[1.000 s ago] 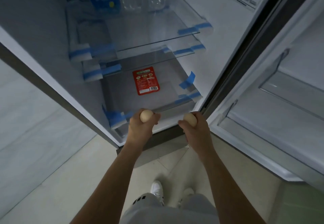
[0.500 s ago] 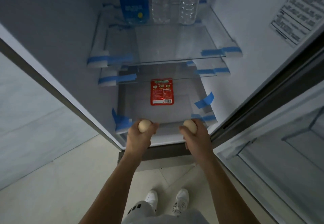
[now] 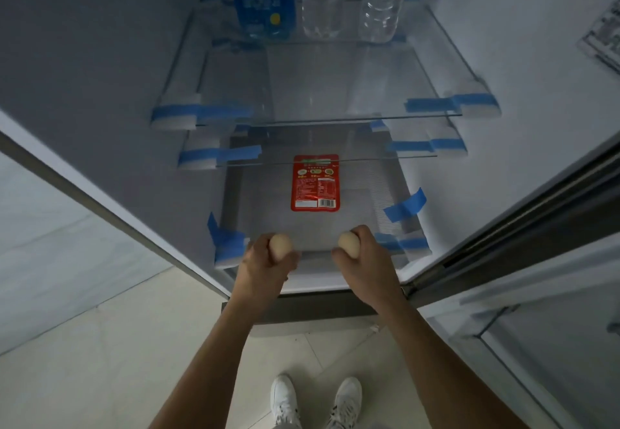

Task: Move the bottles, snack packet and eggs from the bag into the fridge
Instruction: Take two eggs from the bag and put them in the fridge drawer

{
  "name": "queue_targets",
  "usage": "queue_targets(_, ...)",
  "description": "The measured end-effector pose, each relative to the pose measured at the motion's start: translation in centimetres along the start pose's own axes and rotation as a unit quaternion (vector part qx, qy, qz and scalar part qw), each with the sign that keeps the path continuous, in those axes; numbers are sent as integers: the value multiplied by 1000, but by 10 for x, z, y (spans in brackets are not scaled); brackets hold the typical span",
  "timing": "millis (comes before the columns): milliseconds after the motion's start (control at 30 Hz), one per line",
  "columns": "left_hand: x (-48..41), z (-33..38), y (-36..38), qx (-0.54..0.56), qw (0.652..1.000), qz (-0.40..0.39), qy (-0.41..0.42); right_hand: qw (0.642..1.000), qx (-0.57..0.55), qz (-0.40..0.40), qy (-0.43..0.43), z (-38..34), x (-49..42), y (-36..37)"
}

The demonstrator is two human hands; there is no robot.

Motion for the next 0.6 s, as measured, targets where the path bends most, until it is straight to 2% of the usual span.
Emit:
queue_targets(200, -25, -2, 7, -74, 995, 63, 38, 992, 122, 1, -22, 8, -23, 19)
queue_targets(433, -54, -5, 17, -136, 984, 73, 89, 970, 237, -7, -45, 16, -44, 28)
queue_targets(600, -65, -8, 23, -168, 979, 75, 84, 957, 283, 16, -64, 16, -53, 32)
Point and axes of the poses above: each hand's wrist, its own x-axis away from the middle knuckle, its own y-axis out of the palm, z = x × y, the point moved 5 cm from there along -x, towards the middle knuckle, and after that the axes turned 4 degrees about -y, right-handed, at the moved point
